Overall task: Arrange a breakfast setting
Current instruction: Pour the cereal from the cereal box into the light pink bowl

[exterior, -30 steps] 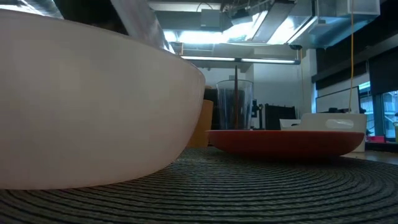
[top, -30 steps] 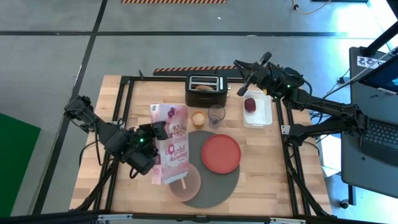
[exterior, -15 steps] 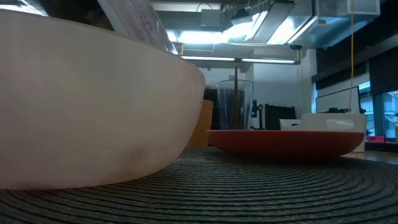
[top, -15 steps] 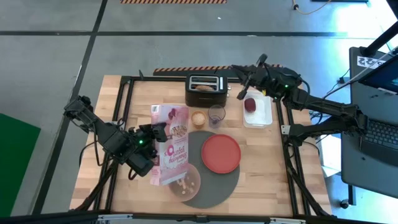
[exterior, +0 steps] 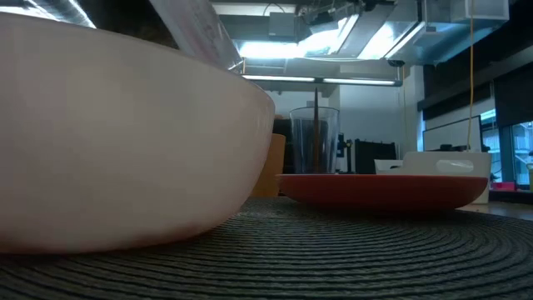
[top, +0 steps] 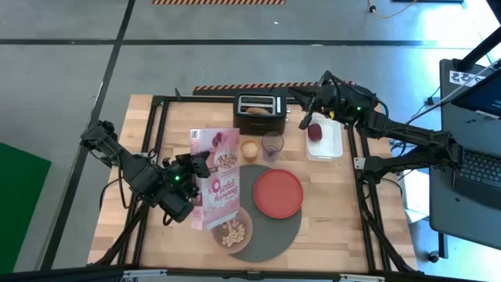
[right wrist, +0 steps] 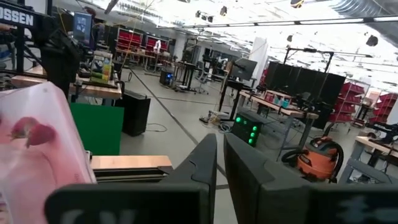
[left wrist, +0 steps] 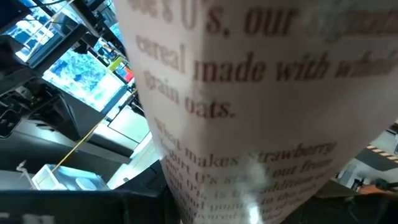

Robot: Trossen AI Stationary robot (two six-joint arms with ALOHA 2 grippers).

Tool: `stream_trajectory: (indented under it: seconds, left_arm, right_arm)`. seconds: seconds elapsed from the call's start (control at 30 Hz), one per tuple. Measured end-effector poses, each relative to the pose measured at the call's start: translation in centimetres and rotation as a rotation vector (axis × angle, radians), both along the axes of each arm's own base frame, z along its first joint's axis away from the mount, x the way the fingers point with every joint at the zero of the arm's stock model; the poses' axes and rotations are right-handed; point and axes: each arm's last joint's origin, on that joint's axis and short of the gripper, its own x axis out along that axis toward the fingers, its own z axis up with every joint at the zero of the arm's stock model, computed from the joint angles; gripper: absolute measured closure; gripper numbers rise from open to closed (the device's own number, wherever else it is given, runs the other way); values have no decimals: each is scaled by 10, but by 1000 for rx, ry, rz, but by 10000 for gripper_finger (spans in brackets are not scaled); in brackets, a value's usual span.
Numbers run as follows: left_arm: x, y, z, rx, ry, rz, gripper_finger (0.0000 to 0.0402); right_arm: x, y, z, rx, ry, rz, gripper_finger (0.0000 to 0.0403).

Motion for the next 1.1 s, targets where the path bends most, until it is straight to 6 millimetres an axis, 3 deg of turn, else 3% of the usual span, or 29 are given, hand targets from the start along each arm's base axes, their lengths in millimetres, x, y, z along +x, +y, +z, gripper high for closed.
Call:
stream_trajectory:
  seconds: [1.1]
  left_arm:
    - [-5, -10, 1, 51, 23, -73, 244]
  right_arm:
    - [1, 0, -12, 41, 121, -1, 368]
